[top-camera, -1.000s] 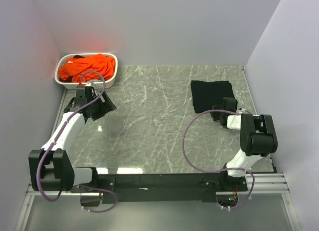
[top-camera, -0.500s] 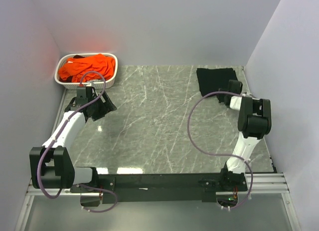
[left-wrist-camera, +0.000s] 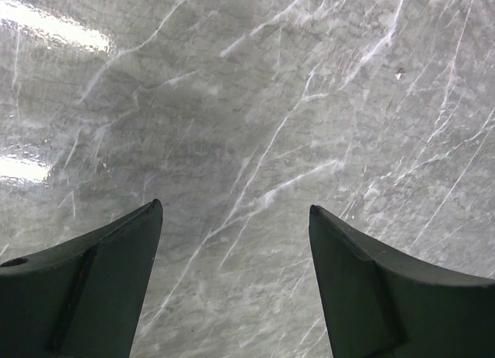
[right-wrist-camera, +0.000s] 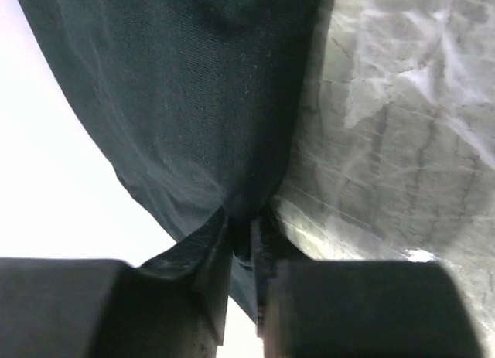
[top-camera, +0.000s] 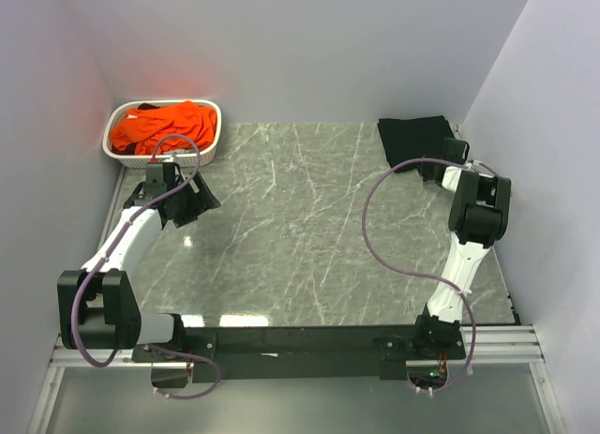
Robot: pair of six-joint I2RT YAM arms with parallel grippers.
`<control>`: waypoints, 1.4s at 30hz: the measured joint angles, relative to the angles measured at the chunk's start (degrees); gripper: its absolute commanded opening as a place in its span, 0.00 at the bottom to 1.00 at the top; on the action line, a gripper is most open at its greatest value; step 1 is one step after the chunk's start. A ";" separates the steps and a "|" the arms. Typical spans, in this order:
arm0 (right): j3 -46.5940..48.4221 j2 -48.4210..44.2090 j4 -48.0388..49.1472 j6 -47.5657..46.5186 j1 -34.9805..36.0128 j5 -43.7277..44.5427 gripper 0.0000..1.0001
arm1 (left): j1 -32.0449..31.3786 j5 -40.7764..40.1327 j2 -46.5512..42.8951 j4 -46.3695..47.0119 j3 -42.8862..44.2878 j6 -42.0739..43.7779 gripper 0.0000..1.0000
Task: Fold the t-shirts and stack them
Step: Neatly place the folded tshirt to the corner, then reset both grippers
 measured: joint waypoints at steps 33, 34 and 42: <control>-7.41 -12.76 -7.98 -14.36 -0.59 -8.76 0.64 | 0.00 0.09 -0.87 0.76 -1.11 -0.09 0.83; -9.07 -16.59 -9.81 -15.69 -0.59 -8.37 0.64 | 0.00 0.09 -1.29 0.74 -1.11 -0.13 0.84; -13.60 -52.13 -26.03 -28.74 -0.59 -5.35 0.69 | 0.00 -1.53 -12.70 -5.64 0.90 -1.16 0.88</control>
